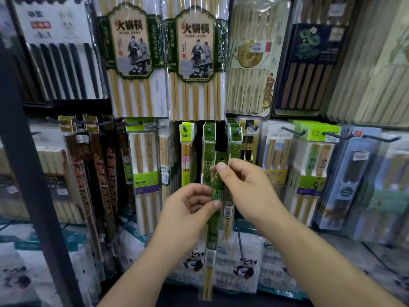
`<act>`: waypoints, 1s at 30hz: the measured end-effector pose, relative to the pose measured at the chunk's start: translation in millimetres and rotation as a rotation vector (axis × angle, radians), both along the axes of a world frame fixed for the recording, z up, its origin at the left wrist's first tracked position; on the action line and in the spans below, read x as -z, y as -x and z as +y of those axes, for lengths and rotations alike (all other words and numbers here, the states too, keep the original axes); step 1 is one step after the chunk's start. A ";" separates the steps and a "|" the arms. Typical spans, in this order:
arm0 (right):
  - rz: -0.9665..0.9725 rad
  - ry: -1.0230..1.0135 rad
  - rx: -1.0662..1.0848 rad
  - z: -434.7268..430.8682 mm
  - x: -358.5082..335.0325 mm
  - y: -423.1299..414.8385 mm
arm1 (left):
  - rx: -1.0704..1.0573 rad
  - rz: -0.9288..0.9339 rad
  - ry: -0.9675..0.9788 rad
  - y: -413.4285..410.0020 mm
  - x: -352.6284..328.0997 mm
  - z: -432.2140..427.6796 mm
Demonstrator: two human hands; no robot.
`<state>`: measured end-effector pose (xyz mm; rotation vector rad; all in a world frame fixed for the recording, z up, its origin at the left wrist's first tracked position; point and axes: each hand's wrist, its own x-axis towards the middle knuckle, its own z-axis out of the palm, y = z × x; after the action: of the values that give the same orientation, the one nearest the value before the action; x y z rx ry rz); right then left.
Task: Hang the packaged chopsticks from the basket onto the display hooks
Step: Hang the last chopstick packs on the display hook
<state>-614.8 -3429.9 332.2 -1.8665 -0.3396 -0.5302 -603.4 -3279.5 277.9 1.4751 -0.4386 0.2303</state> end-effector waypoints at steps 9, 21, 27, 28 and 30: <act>0.012 -0.168 0.127 -11.4 -20.2 -11.5 | 0.005 -0.022 -0.036 -9.5 -29.2 -22.7; -0.055 -0.192 0.301 -14.3 -31.2 -32.4 | 0.037 0.002 -0.068 -20.8 -39.6 -35.8; -0.066 -0.187 0.312 -15.7 -28.2 -35.2 | 0.026 -0.014 -0.071 -21.1 -36.4 -34.9; -0.070 -0.193 0.312 -15.5 -28.3 -35.5 | 0.027 -0.021 -0.074 -20.8 -36.3 -34.8; -0.085 -0.204 0.312 -15.2 -29.2 -35.7 | 0.033 -0.033 -0.074 -19.5 -36.7 -35.0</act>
<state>-579.0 -3445.1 361.3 -1.7093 -0.0454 -0.8267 -583.9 -3314.4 314.5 1.5368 -0.5022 0.2147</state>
